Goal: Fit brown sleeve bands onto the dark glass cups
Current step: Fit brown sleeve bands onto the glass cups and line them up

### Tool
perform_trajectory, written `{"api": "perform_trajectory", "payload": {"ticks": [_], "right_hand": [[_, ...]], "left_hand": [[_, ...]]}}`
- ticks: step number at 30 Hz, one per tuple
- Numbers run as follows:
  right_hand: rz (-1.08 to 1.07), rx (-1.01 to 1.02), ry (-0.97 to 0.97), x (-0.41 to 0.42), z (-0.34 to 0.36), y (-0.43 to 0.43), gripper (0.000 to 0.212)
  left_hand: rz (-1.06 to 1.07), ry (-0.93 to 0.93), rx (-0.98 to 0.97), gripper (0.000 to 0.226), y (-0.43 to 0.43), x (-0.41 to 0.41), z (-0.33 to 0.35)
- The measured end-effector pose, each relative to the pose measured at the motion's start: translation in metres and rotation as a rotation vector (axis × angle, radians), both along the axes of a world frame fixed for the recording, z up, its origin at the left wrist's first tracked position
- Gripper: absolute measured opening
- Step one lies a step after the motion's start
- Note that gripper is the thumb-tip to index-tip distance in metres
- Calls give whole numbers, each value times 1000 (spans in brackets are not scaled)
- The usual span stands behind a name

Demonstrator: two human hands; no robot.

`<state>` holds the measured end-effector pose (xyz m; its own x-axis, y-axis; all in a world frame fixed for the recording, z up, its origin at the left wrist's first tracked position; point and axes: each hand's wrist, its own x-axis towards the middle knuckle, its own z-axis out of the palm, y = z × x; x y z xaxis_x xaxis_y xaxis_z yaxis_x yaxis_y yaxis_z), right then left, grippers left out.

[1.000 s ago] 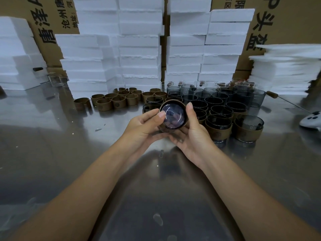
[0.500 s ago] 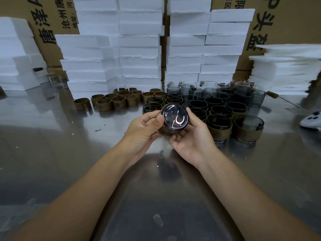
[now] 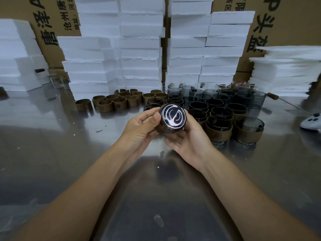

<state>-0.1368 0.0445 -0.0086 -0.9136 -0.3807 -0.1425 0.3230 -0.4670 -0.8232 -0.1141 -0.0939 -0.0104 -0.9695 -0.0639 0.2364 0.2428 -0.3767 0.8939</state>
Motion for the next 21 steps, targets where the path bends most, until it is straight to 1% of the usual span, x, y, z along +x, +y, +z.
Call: {"api": "perform_trajectory", "payload": {"ticks": [2, 3, 4, 6, 7, 8, 11, 14, 16, 18, 20, 21], "right_hand": [[7, 108, 34, 0, -1, -1, 35], [18, 136, 44, 1, -2, -1, 35], [34, 139, 47, 1, -2, -1, 35], [59, 84, 23, 2, -2, -1, 36], [66, 48, 11, 2, -2, -1, 37], [69, 17, 5, 1, -3, 0, 39], [23, -54, 9, -1, -2, 1, 36], [-63, -96, 32, -2, 1, 4, 30], [-69, -114, 97, -3, 2, 6, 28], [-33, -96, 202, -3, 3, 7, 26], [-17, -41, 293, -1, 2, 7, 30], [-11, -14, 326, -1, 0, 7, 36]], "left_hand": [[28, -8, 4, 108, -2, 0, 2], [29, -6, 3, 104, -4, -1, 2], [25, 1, -1, 94, -5, -1, 2], [27, 23, -56, 67, -6, -1, 1], [35, 34, -114, 59, -6, -2, 1], [46, 45, -178, 56, -4, -1, 0], [109, 40, -309, 63, 2, 0, -2], [170, 19, -329, 64, 1, 0, -4], [146, -20, -321, 60, -2, 0, -4], [68, -56, -294, 52, -4, -1, -4], [32, -76, -273, 43, -3, -1, -3], [30, -74, -264, 40, -3, -1, -3]]}}
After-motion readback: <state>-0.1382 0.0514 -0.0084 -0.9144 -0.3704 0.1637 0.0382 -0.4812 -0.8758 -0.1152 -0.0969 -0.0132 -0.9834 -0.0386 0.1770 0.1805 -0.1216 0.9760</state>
